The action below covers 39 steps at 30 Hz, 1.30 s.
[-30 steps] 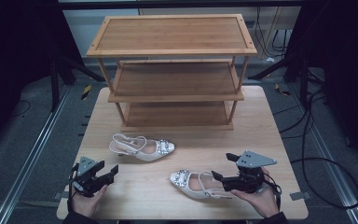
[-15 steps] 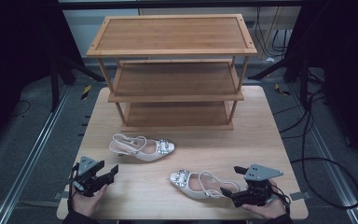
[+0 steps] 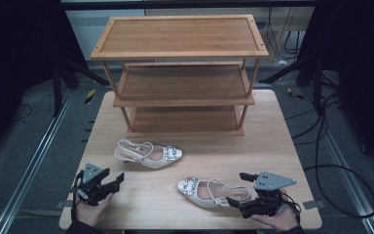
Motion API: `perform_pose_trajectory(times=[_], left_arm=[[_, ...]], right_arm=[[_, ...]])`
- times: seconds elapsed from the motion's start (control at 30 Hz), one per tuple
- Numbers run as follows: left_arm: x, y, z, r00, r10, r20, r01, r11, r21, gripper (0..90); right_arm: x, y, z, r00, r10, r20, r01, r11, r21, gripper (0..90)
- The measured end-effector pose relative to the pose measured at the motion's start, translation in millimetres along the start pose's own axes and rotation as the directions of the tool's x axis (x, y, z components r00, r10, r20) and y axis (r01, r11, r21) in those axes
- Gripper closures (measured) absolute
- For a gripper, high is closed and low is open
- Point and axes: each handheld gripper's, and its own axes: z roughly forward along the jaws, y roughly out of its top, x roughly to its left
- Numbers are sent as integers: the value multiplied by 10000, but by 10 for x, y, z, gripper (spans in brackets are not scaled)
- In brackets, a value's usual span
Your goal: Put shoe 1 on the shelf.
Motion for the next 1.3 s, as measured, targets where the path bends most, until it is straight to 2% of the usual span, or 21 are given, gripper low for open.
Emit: perform_pose_trajectory(times=[0.17,0.27,0.43,0.53,0.67,0.8,0.87,1.03,1.2,1.3], left_arm=[[0,0,3,10000,9,9,-9,10000,17,375],[0,0,5,10000,13,-12,-13,10000,48,375],[-2,0,6,10000,28,-16,-28,10000,55,375],[-1,0,6,10000,22,-2,-22,10000,48,376],[-2,0,7,10000,28,-4,-28,10000,45,376],[-8,2,14,10000,74,27,-74,10000,59,376],[-9,2,14,10000,72,18,-72,10000,40,376],[0,3,7,10000,37,0,-37,10000,45,376],[-10,5,6,10000,75,14,-75,10000,9,376],[-4,4,14,10000,76,17,-76,10000,53,376]], right_arm=[[-20,-167,163,9997,-206,-120,219,9918,1257,102],[-42,-234,228,9990,-299,-343,350,9868,1579,109],[-57,-241,297,9966,-491,-656,595,9840,1678,122],[-30,-235,348,9931,-597,-1007,765,9822,1717,149],[-25,-230,367,9923,-640,-1056,812,9826,1668,158],[-48,-218,422,9898,-769,-1202,980,9786,1807,152],[-63,-213,431,9879,-837,-1308,1075,9764,1873,185],[-41,-228,358,9813,-636,-1816,996,9753,1970,306],[-14,-231,386,9813,-775,-1764,1128,9733,1998,268],[-18,-216,420,9809,-817,-1766,1191,9697,2132,275]])
